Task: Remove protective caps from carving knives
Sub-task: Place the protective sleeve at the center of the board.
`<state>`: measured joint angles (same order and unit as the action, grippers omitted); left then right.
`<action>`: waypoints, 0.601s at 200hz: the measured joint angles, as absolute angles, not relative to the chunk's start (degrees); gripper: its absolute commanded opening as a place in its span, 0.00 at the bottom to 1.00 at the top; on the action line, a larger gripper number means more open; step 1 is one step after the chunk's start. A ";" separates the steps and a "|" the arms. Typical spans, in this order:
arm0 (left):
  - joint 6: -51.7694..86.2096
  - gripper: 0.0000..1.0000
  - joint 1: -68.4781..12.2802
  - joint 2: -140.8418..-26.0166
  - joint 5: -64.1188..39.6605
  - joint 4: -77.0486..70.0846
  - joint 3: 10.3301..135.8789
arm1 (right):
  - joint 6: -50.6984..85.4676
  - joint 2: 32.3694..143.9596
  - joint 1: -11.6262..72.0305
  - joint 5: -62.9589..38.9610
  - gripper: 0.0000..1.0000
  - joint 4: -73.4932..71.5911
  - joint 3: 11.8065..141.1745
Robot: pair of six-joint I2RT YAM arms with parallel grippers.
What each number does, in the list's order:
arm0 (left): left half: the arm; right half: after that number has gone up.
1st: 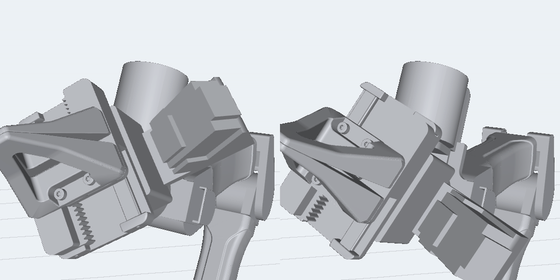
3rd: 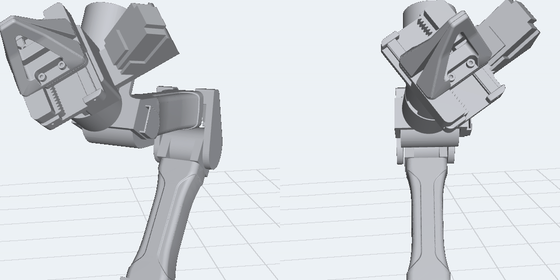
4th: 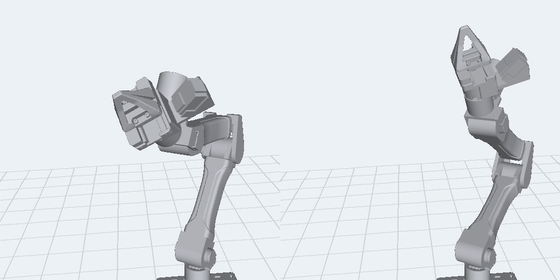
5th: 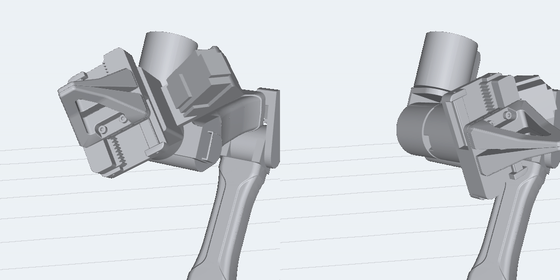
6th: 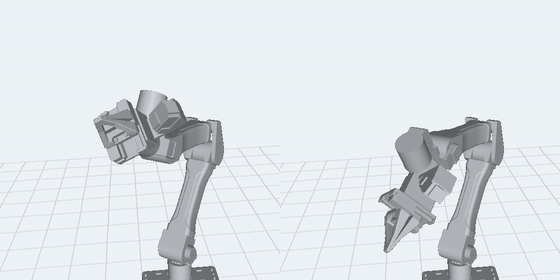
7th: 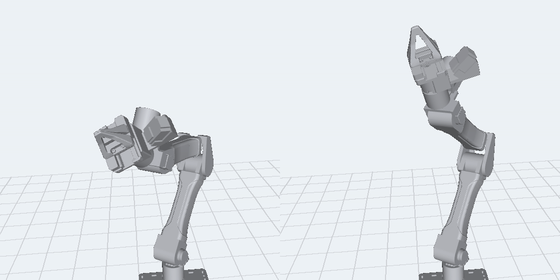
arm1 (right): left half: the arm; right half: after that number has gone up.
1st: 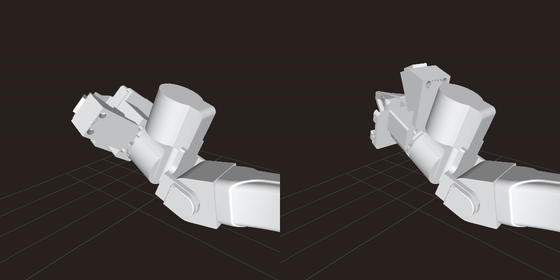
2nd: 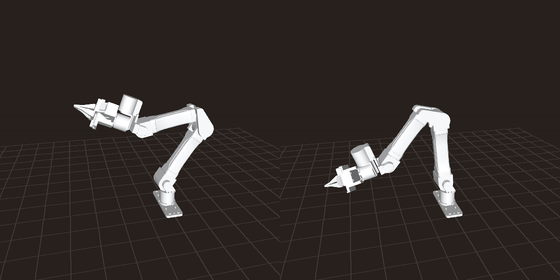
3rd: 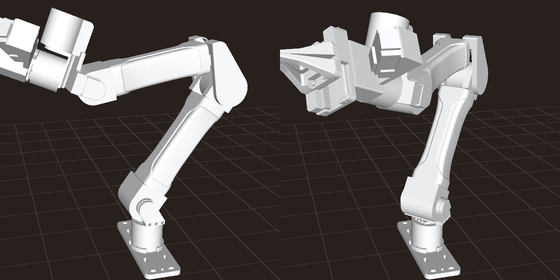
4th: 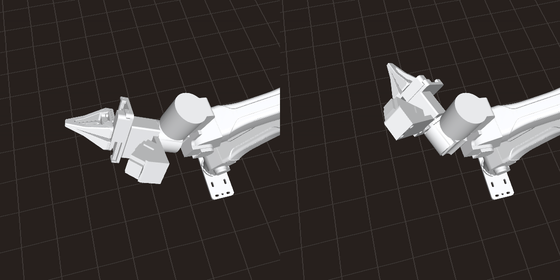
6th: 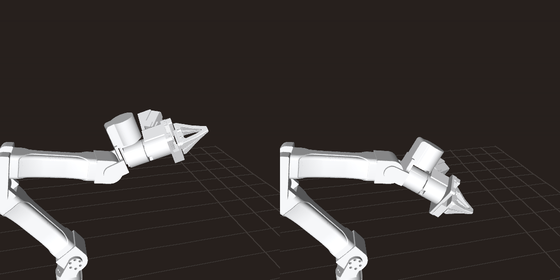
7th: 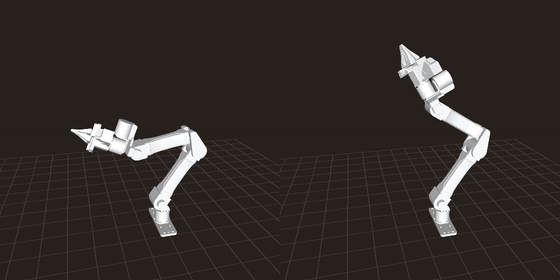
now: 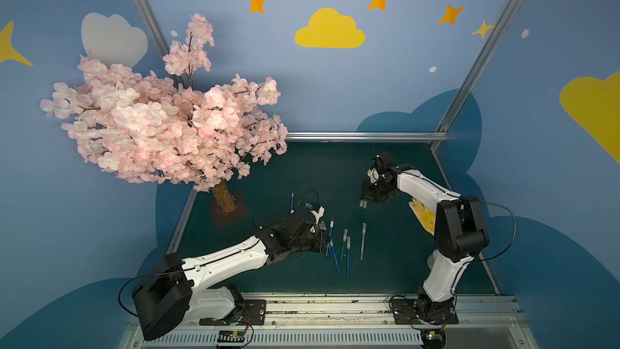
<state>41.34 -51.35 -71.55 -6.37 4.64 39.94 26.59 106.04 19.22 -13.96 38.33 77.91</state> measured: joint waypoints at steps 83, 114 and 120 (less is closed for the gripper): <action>41.15 0.08 -50.61 -71.57 -6.37 4.67 39.94 | 26.59 111.09 19.70 -12.12 0.01 38.41 80.03; 41.01 0.08 -50.22 -71.55 -6.39 4.67 39.94 | 26.63 112.62 19.94 -11.46 0.00 38.48 81.38; 40.93 0.08 -50.09 -71.57 -6.39 4.67 39.94 | 26.65 112.88 19.99 -11.40 0.00 38.48 81.56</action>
